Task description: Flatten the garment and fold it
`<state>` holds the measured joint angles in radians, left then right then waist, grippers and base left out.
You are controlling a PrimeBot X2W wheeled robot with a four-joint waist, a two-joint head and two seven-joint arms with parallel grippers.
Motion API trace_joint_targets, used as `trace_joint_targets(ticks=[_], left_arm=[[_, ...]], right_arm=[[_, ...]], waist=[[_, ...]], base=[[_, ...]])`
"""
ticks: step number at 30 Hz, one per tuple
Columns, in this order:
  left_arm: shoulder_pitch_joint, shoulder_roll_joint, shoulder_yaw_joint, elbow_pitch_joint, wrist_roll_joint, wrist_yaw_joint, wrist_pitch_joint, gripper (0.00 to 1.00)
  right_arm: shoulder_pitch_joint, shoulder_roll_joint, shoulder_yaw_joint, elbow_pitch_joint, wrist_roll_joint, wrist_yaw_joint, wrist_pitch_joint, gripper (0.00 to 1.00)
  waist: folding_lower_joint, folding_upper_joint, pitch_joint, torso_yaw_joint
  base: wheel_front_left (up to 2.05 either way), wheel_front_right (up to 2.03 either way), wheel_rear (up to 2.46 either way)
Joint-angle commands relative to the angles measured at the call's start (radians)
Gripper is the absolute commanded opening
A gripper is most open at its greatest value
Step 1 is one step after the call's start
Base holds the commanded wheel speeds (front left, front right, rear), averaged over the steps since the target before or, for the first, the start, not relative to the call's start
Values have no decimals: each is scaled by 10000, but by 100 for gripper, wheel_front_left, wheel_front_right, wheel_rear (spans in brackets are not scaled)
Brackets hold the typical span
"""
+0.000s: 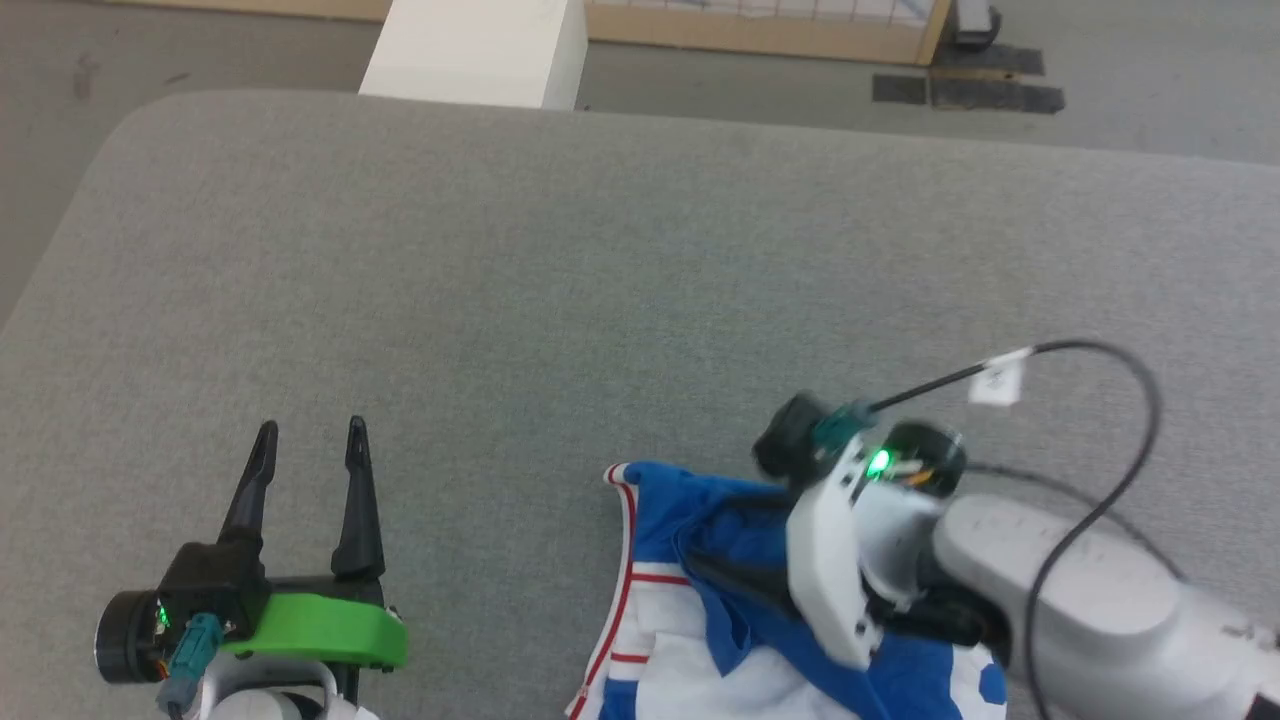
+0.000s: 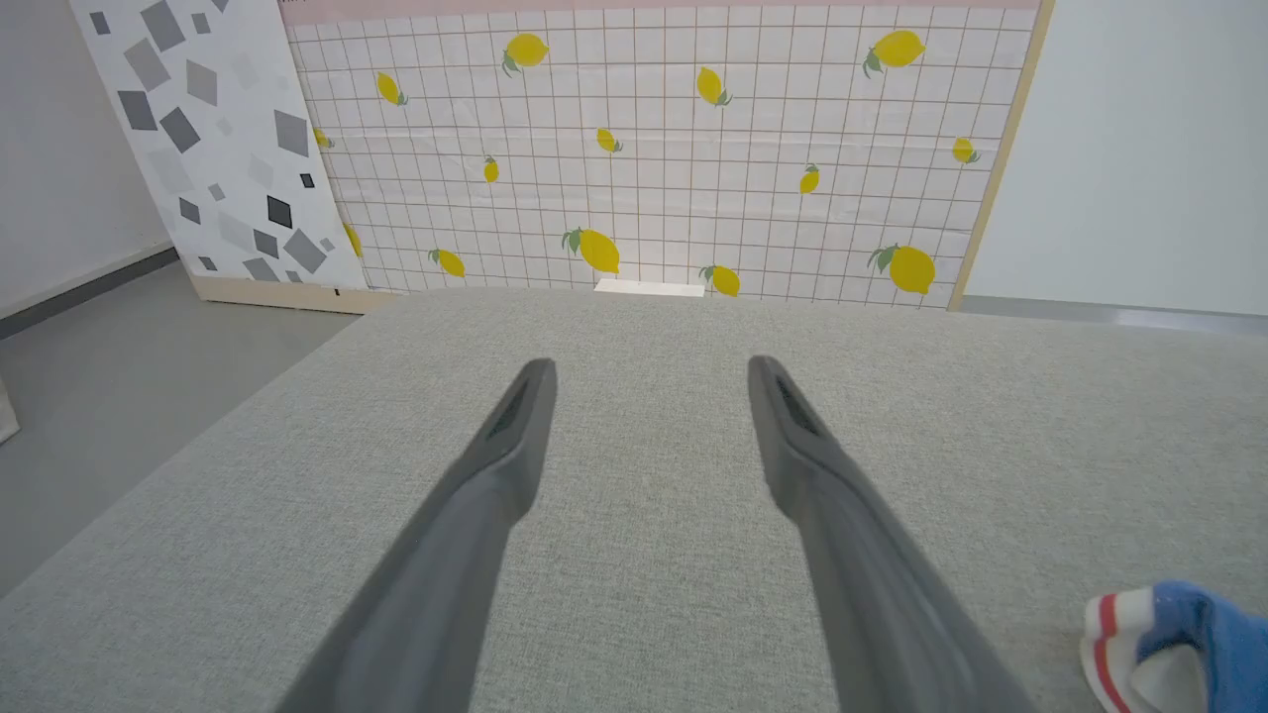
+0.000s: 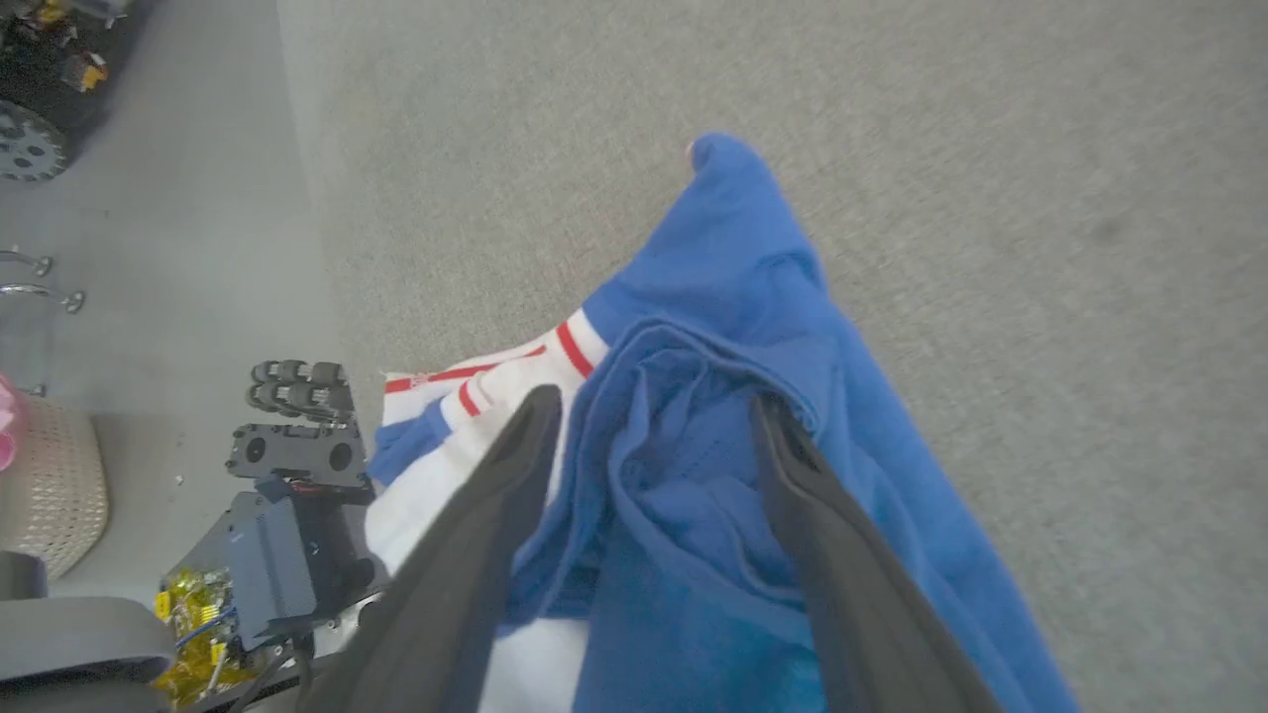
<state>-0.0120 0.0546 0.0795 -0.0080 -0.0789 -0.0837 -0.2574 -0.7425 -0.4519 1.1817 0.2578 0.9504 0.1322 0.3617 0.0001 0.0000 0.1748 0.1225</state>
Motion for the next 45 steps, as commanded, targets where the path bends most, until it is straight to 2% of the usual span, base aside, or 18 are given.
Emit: trace_joint_targets(ticks=[1,6,9,13,16,20,27,31,36,45], left_arm=[[130,-43,46,32,127,21,-43,100],[325,-43,162,66,214,-40,-44,100],[451,-43,174,58,277,-66,-44,100],[619,-43,194,-54,276,-73,-44,100],[716,-43,208,-130,283,-67,-44,100],[774,-43,208,-243,184,-43,-44,100],[832,-43,165,-315,11,-12,-44,100],[909,-43,103,-308,-54,4,-44,100],[960,-43,53,-250,-165,51,-44,100],[951,-43,-21,23,-341,143,-44,100]], right_arm=[[-262,-165,-141,-174,-103,-15,-459,100],[-423,-638,-1067,-582,-768,-15,-2268,100],[-253,-737,-2178,-303,-1480,-15,-3310,100],[346,-461,-4031,222,-2597,-15,-4600,100],[983,-79,-5502,538,-3509,-15,-5426,100],[2032,588,-7479,615,-4802,-15,-5960,100],[4062,1911,-10033,-545,-6437,-15,-6212,100],[5324,2715,-10873,-1407,-6925,-15,-6229,100],[6690,3514,-11421,-2216,-7219,-15,-6232,100],[7946,3928,-11343,-2366,-7594,-15,-6234,100]], waist=[[-1,0,-336,-317],[-1,0,-749,-761],[-1,0,-1015,-1027],[-1,0,-1309,-1341],[-1,0,-1466,-1517],[-1,0,-1606,-1672],[-1,0,-1732,-1783],[-1,0,-1806,-1771],[-1,0,-1870,-1713],[-1,0,-1862,-1585]], base=[[0,0,0],[0,0,0],[0,0,0],[0,0,0],[0,0,0],[0,0,0],[0,0,0],[0,0,0],[0,0,0],[0,0,0]])
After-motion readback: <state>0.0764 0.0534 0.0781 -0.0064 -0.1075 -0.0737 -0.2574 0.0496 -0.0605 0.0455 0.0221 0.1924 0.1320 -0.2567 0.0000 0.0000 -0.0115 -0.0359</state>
